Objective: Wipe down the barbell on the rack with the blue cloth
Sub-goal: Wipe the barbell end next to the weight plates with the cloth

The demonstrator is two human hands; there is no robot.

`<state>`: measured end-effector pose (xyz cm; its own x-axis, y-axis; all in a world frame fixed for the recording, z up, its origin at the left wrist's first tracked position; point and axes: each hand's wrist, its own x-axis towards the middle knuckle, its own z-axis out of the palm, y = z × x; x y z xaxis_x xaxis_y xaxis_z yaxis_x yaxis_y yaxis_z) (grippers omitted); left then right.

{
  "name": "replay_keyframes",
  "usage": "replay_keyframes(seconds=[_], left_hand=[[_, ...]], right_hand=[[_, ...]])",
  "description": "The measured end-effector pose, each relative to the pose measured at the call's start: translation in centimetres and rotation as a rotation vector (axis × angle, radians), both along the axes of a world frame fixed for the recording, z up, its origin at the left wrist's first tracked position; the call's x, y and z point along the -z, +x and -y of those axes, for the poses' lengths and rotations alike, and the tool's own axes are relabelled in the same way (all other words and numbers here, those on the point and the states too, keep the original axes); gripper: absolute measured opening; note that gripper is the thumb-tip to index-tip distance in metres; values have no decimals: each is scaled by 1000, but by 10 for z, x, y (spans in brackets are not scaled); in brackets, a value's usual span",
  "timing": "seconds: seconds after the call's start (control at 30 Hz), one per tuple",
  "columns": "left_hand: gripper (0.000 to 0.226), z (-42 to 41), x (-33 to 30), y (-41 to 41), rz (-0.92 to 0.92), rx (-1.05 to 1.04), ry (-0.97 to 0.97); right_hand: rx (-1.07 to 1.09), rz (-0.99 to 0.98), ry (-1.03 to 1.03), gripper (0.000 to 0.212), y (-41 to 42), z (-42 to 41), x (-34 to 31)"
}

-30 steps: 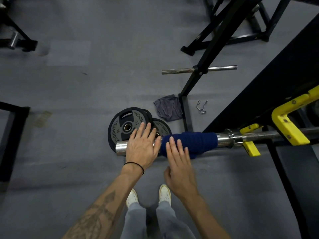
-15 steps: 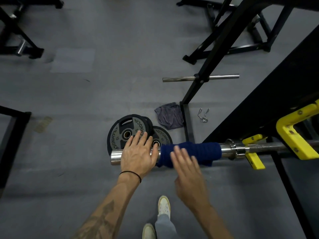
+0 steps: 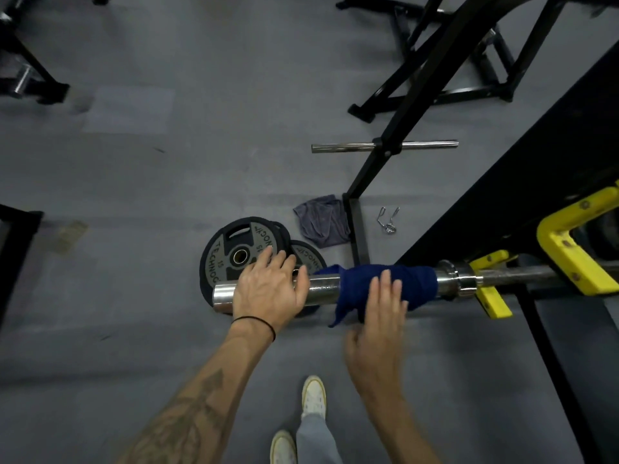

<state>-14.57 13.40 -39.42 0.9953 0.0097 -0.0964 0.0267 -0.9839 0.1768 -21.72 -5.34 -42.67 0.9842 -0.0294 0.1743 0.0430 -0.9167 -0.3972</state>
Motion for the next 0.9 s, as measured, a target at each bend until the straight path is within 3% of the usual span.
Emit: replay_keyframes(seconds=[0.13,0.2,0.33,0.5,0.6,0.7,0.83,0.9], left_hand=[[57,0,-5,3,-57,16,4],[55,-2,-8,6,-61,15,-2],[51,-3,-8,11,-27,-3,-23],[60,-1,-8,9,-4,-10,-37],[62,0,-10,11,4,-7,-41],[60,-2,-9,11,10,0,-48],[58,-2,-10,10,-16,20,-37],[59,-2,-10,11,-25,29,-40]], right_hand=[[-306,19,-63,102,-2,-8,1],[-279,32,-137,98,7,19,1],[3,-10,-18,97,8,11,-6],[-316,14,-104,110,-1,1,-1],[-141,25,-95,112,8,36,2],[22,10,-7,105,3,10,-1],[-327,21,-64,105,-4,2,0],[-329,47,-126,100,3,32,1]])
